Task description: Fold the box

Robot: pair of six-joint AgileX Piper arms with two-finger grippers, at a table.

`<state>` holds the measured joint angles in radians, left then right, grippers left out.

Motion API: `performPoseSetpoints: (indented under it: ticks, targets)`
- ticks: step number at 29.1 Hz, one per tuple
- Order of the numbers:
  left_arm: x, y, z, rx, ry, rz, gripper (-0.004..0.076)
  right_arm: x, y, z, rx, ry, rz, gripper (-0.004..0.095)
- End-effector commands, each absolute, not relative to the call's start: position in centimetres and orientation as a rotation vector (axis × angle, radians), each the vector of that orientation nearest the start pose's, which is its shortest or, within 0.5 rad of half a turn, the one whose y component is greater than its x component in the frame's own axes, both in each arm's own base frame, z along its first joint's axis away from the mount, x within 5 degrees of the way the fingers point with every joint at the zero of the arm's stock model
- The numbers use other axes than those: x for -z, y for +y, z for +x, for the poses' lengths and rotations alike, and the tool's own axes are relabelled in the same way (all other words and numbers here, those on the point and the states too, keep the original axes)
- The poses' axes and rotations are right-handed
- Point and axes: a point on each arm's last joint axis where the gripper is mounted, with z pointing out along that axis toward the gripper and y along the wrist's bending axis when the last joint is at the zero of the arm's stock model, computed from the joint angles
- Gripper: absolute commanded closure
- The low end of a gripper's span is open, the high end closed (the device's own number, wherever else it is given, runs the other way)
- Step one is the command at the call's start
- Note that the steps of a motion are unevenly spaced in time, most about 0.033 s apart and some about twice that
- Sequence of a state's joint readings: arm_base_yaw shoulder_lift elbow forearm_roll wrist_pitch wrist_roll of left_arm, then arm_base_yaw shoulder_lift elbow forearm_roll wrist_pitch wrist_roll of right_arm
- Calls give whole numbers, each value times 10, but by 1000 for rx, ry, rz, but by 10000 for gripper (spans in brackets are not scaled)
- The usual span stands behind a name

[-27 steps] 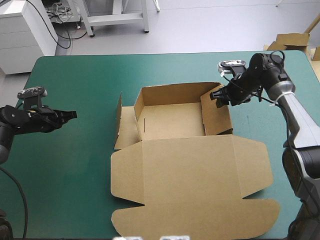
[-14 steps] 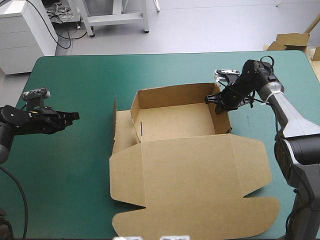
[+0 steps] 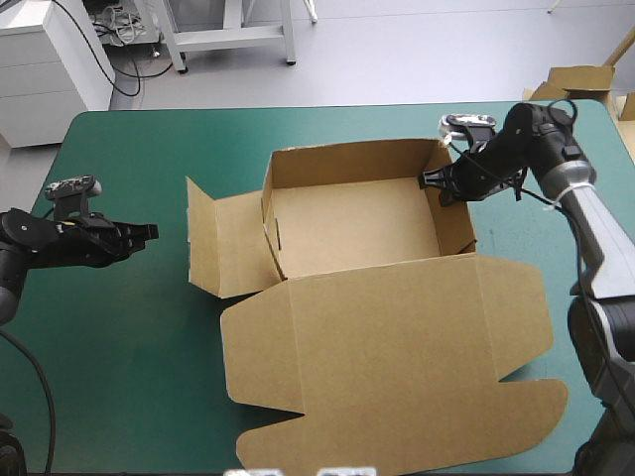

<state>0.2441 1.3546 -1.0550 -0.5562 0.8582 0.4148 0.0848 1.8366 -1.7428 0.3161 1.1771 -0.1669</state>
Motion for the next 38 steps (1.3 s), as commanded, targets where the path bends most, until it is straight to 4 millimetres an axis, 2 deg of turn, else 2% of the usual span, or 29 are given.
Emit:
performPoseSetpoints:
  ticks: [1,6,8,12,15,17,23,28,33,38]
  targets:
    - [-326,29,273,429,2395,-129,718,-393,46,364,-528,2489,-200,929]
    - [-327,27,274,450,2380,-124,709,-421,37,343,-487,2410,-213,930]
    - [-328,24,274,487,2369,-90,656,-427,38,337,-488,2389,-221,930]
    - [-333,17,274,602,2324,-68,444,-430,39,335,-504,2379,-221,929]
    - [-337,12,275,710,2278,-114,248,-430,40,335,-520,2377,-222,929]
    - [-340,8,275,781,2254,-135,190,-431,43,334,-549,2371,-221,930]
    - [-348,-3,272,1002,2206,-148,195,-430,46,334,-589,2358,-247,929]
    - [-355,-12,267,1133,2160,-39,195,-431,50,335,-599,2332,-249,929]
    - [-361,-17,264,1225,2110,27,195,-415,73,347,-608,2372,-303,928]
    - [-360,-20,259,1262,2143,83,195,-388,95,368,-576,2426,-289,928]
